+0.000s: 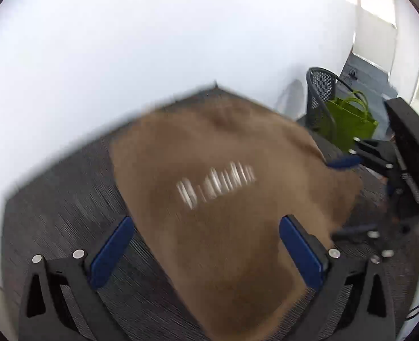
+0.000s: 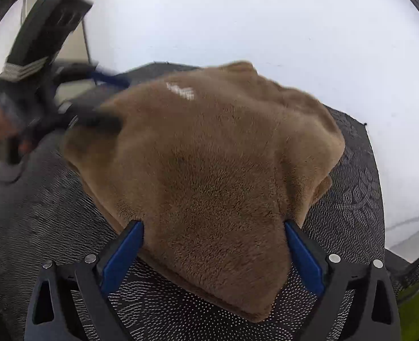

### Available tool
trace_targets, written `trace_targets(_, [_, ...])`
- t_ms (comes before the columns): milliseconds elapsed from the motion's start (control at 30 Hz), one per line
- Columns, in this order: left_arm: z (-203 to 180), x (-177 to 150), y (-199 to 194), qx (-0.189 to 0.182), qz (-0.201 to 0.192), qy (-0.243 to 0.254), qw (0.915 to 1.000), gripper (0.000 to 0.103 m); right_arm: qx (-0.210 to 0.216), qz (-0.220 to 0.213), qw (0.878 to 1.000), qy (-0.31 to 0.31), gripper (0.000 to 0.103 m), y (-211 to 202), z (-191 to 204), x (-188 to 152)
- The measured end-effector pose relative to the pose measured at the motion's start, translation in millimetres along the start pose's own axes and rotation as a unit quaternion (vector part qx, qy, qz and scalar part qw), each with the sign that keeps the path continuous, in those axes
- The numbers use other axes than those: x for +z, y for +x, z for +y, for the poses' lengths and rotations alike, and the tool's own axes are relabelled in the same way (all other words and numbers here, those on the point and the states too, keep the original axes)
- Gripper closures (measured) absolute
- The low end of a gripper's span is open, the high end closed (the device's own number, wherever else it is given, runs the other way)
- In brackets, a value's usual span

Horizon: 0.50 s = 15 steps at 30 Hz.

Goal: Fold clothes

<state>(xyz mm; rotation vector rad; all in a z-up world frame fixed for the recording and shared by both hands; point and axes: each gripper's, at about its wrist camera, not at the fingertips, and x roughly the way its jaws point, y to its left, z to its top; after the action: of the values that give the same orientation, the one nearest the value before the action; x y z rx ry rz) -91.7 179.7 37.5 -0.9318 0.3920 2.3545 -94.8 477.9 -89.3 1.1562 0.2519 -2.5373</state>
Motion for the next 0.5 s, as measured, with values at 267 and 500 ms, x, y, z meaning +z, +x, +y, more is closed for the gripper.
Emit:
trace_targets(267, [26,48,59,-0.024,0.04,0.06,0.9971,0.0,0.05,-0.026,0.998,-0.001,0.004,-2,-32,52])
trace_targets(500, [37,48,99,-0.09,0.089,0.071,0.9894,0.0,0.084,0.031,0.995,-0.038,0.004,43,-34,63])
